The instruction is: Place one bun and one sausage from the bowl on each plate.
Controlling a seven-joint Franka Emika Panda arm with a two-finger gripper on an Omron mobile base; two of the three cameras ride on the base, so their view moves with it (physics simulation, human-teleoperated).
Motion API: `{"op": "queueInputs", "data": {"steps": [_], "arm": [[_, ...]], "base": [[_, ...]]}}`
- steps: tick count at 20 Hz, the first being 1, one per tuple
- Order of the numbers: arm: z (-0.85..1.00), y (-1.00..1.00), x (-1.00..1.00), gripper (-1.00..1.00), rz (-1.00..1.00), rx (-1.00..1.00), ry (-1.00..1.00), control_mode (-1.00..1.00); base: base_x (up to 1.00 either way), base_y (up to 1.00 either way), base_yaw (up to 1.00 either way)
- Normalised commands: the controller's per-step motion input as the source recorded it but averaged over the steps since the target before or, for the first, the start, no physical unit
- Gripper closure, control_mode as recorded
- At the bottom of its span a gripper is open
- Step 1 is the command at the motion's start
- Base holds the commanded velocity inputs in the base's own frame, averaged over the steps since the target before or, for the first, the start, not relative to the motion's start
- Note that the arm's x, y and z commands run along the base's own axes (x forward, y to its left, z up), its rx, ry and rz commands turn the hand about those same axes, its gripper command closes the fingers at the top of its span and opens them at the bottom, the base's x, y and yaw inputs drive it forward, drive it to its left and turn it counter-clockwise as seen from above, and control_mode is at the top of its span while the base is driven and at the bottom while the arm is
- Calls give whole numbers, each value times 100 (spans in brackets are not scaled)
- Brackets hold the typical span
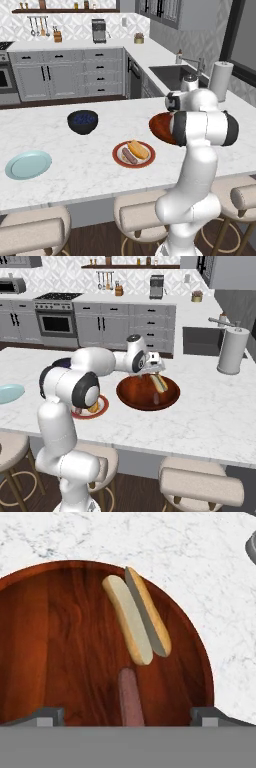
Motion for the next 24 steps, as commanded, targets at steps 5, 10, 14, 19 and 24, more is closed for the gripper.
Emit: {"op": "queueInputs", "data": {"steps": [5,10,14,19,24], "arm": [[-34,-19,50,-100,0,0,-1,-100],[-42,-8,36,-100,0,0,-2,-100],[-31,-24,26,-100,0,0,-11,-100],[-26,-20,23,-100,2,0,1,-100],[-15,-5,2,-100,2,0,5,-100]], "base": [[0,0,0],[0,0,0],[0,0,0],[0,0,0],[0,0,0]]}}
